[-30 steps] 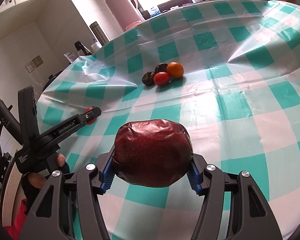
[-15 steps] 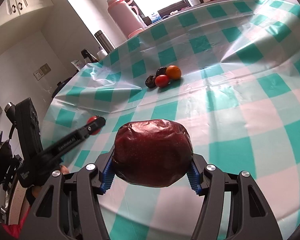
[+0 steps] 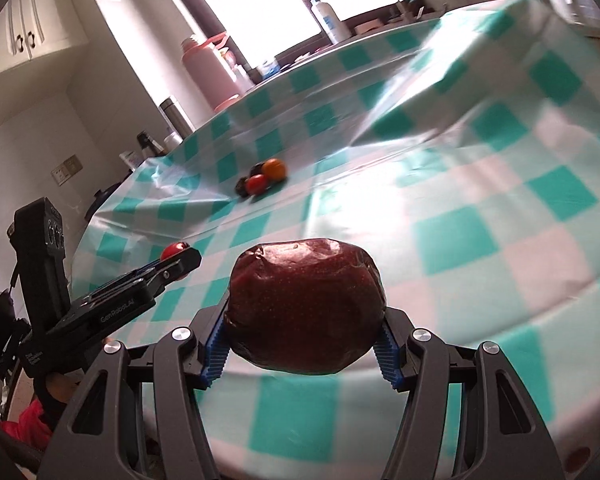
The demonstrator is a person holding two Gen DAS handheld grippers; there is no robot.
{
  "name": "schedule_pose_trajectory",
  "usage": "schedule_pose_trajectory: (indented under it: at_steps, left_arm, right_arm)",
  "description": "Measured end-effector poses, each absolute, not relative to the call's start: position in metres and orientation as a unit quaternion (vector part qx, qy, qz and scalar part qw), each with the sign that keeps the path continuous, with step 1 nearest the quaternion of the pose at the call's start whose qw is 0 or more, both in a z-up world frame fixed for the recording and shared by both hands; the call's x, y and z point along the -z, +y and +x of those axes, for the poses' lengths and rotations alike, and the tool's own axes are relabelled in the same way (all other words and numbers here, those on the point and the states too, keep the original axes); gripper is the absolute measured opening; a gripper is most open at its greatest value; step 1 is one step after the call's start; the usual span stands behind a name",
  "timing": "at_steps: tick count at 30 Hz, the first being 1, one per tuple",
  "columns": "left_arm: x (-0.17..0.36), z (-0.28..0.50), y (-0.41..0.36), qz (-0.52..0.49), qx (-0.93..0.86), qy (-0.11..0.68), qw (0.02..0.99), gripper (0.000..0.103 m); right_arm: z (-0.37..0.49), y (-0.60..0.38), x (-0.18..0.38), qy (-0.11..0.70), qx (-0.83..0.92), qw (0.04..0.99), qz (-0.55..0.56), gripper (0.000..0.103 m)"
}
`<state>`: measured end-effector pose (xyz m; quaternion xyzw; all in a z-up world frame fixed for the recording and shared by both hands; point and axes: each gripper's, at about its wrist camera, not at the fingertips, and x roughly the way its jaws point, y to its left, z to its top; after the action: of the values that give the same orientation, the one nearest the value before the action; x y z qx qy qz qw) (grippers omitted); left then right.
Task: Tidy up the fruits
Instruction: 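Lift and carry the red apple and red tomato with both tools over the white box, then open both tools to drop the red apple and red tomato into the box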
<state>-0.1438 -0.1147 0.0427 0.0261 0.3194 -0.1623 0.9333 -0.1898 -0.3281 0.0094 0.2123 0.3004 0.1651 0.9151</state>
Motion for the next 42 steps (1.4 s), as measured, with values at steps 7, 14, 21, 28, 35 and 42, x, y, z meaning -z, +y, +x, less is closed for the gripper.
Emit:
schedule_pose_trajectory:
  at_steps: [7,14,21,28,35,42]
  left_arm:
    - [-0.04,-0.16,-0.164,0.068,0.209,0.328,0.919,0.033]
    - [-0.033,-0.187,-0.219,0.123,0.262,0.33,0.898,0.033]
    - [-0.027,-0.215,-0.272,0.177,0.315,0.326,0.874,0.033]
    - [-0.016,-0.257,-0.33,0.243,0.382,0.312,0.836,0.033]
    - [0.031,-0.286,-0.38,0.312,0.438,0.336,0.773,0.033]
    - [0.107,-0.291,-0.42,0.395,0.454,0.405,0.689,0.033]
  right_arm:
    - [-0.227,-0.379,-0.005,0.279,-0.125,0.925,0.228,0.06]
    - [-0.262,-0.423,0.006,0.269,-0.077,0.929,0.241,0.06]
    - [-0.302,-0.47,0.024,0.269,-0.015,0.929,0.255,0.06]
    - [-0.332,-0.511,0.048,0.314,0.088,0.916,0.233,0.059]
    - [-0.329,-0.527,0.091,0.409,0.162,0.876,0.197,0.059]
    - [-0.32,-0.519,0.138,0.517,0.168,0.83,0.121,0.059]
